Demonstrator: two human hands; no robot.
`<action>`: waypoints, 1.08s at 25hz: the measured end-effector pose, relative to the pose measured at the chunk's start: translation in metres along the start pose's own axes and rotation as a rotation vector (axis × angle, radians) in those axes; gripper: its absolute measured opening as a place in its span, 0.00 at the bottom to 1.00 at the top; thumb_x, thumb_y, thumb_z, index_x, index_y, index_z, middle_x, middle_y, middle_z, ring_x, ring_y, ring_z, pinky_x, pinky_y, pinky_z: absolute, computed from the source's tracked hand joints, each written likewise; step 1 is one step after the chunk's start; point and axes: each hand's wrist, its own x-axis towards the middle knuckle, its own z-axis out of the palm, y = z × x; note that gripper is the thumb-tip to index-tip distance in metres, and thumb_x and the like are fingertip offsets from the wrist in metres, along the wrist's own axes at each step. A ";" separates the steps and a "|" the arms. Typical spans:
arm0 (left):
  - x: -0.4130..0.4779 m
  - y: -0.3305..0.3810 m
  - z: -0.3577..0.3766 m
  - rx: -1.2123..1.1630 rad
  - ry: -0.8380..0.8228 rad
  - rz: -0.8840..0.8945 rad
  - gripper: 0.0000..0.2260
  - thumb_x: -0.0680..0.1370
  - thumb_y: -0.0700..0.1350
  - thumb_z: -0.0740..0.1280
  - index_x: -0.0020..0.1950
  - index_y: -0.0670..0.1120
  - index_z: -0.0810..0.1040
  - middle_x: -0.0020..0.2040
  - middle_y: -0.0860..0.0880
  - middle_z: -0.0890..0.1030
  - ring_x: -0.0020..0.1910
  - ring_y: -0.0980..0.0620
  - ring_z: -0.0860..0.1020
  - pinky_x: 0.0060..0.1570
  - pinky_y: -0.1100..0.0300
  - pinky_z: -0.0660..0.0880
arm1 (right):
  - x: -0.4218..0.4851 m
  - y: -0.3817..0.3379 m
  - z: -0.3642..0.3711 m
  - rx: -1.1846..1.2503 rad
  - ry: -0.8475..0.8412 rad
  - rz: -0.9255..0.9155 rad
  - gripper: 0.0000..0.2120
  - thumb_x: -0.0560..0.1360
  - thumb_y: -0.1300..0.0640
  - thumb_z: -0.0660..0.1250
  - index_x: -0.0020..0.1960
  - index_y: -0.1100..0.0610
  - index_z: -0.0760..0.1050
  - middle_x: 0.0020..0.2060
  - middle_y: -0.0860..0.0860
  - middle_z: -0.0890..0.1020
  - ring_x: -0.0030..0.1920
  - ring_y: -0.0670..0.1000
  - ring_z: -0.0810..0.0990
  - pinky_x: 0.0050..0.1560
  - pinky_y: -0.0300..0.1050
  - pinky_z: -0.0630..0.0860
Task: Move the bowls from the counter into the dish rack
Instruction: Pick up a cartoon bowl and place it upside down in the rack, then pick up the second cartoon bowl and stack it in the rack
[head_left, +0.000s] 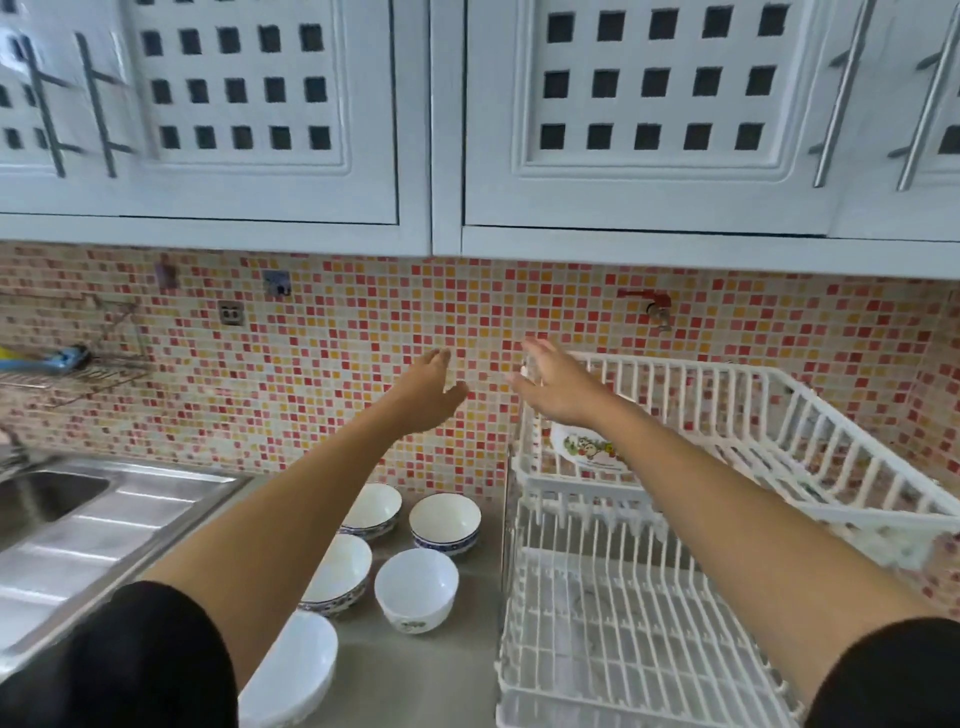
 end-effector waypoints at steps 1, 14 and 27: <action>-0.009 -0.017 -0.005 0.007 0.002 -0.030 0.28 0.81 0.52 0.56 0.77 0.42 0.51 0.79 0.43 0.53 0.77 0.42 0.54 0.75 0.48 0.56 | 0.002 -0.019 0.016 -0.062 0.017 -0.050 0.31 0.79 0.45 0.54 0.77 0.56 0.49 0.77 0.53 0.52 0.76 0.55 0.53 0.74 0.52 0.55; -0.151 -0.243 0.091 0.094 -0.327 -0.386 0.28 0.80 0.49 0.58 0.75 0.37 0.56 0.75 0.38 0.62 0.74 0.40 0.62 0.72 0.50 0.60 | -0.038 -0.106 0.303 0.053 -0.318 0.099 0.34 0.78 0.44 0.54 0.76 0.62 0.49 0.77 0.57 0.53 0.75 0.57 0.56 0.72 0.54 0.60; -0.197 -0.313 0.186 -0.071 -0.425 -0.669 0.33 0.78 0.39 0.62 0.77 0.38 0.47 0.70 0.36 0.67 0.67 0.37 0.69 0.65 0.49 0.67 | -0.038 -0.074 0.443 0.268 -0.696 0.386 0.25 0.79 0.50 0.56 0.70 0.62 0.62 0.68 0.60 0.71 0.66 0.60 0.71 0.64 0.48 0.68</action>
